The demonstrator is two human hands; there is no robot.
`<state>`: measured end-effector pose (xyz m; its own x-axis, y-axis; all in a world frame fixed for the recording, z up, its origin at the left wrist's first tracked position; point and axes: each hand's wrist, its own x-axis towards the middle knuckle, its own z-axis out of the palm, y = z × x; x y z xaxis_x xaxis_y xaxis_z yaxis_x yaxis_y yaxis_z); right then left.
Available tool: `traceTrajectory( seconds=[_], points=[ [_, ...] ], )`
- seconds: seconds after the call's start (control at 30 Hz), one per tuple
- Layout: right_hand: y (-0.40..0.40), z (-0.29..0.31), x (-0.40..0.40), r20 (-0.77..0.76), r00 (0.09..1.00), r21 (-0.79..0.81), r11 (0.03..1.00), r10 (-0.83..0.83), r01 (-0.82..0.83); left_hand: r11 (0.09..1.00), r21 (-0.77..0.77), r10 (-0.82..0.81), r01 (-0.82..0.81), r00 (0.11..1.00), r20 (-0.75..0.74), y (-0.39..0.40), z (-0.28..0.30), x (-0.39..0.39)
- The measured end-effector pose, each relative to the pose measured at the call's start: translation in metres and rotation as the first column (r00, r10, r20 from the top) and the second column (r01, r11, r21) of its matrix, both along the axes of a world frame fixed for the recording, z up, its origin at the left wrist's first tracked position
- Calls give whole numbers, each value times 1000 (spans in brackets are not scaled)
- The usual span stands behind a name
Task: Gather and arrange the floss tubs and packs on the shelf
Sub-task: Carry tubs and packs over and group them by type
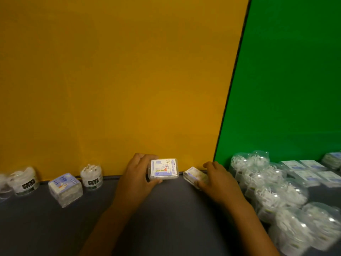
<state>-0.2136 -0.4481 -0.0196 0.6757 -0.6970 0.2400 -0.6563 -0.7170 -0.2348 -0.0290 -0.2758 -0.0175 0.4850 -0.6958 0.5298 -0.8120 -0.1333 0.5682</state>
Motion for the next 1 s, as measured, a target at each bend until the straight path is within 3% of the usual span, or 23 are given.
traceTrajectory(
  seconds=[0.33,0.6,0.77,1.0],
  points=[
    [-6,-19,-3,-18,997,123,990,-72,73,1000,10,-21,21,1000,-11,-3,-10,3],
    [6,-11,-13,212,977,160,986,3,-38,1000,-28,-3,3,1000,-10,12,9,-3],
    [14,8,-35,390,914,85,984,113,-158,996,-85,8,-6,1000,16,29,30,-22],
    [30,35,-103,495,856,-5,985,152,-172,987,-160,-32,35,999,27,37,51,-85]
  ],
)
